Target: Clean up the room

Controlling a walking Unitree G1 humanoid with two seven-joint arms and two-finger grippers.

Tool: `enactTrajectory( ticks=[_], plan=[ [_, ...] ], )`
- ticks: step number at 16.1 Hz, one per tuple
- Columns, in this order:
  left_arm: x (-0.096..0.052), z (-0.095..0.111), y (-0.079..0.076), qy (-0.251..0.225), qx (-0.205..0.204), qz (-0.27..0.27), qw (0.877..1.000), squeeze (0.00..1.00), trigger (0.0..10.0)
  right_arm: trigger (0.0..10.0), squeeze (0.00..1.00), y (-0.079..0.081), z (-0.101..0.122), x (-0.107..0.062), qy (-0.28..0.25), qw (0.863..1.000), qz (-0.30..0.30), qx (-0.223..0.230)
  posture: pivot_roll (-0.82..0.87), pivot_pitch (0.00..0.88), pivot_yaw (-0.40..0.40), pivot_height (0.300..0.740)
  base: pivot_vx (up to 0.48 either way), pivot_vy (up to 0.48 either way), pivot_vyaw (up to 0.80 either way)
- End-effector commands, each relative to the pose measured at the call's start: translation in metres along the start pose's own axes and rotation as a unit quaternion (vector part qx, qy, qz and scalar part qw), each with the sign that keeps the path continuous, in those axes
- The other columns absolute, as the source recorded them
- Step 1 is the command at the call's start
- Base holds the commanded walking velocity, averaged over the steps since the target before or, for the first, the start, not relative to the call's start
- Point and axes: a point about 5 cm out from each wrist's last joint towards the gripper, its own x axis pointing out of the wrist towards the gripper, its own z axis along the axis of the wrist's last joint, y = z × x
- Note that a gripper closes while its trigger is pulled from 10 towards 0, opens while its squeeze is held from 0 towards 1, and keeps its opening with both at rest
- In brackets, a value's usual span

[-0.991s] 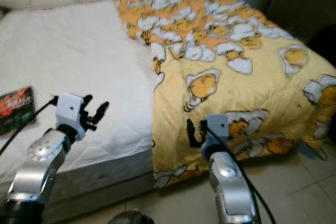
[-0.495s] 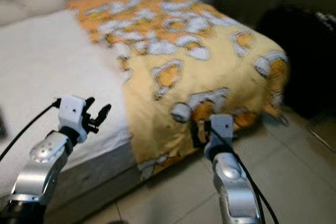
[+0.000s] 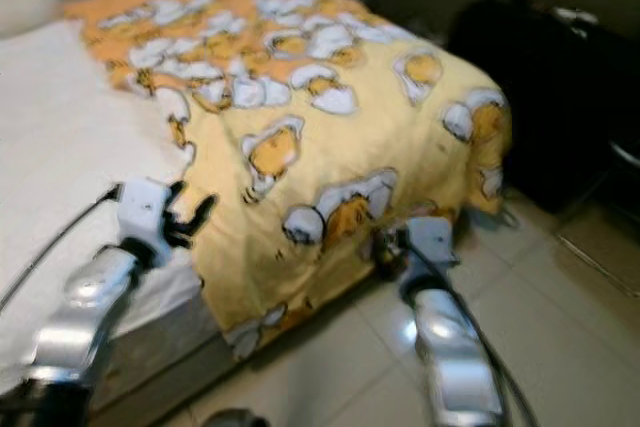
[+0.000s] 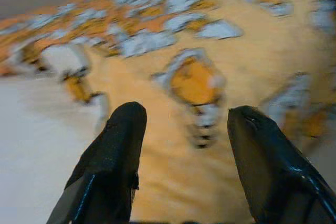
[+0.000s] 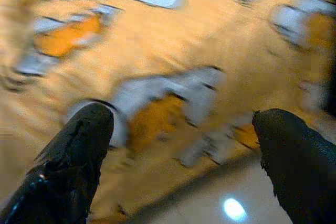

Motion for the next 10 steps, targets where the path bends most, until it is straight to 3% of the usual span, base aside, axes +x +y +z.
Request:
enactTrajectory(
  ticks=[1, 3, 7, 10],
  plan=[
    [0.002, 0.002, -0.004, -0.003, 0.001, 0.000, 1.000, 0.00, 10.0, 10.0, 0.00, -0.010, -0.003, -0.003, 0.008, 1.000, -0.010, -0.012, 0.09, 0.000, 0.026, 0.740, 0.375, 0.000, 0.00],
    [0.000, 0.000, 0.002, 0.001, 0.001, 0.014, 1.000, 0.00, 10.0, 10.0, 0.00, -0.006, -0.001, -0.002, 0.009, 0.999, 0.028, -0.045, 0.09, 0.000, 0.016, 0.740, 0.382, 0.000, 0.64],
    [-0.002, -0.003, 0.008, 0.010, 0.000, 0.028, 1.000, 0.00, 10.0, 10.0, 0.00, -0.004, -0.002, -0.001, 0.019, 0.997, 0.052, -0.061, 0.09, 0.000, 0.011, 0.740, 0.384, 0.000, 0.80],
    [0.000, -0.008, 0.012, 0.026, -0.009, 0.035, 0.999, 0.00, 10.0, 10.0, 0.00, -0.010, -0.003, -0.004, 0.024, 0.996, 0.057, -0.056, 0.08, 0.000, 0.013, 0.740, 0.250, 0.000, 0.00]
  ],
)
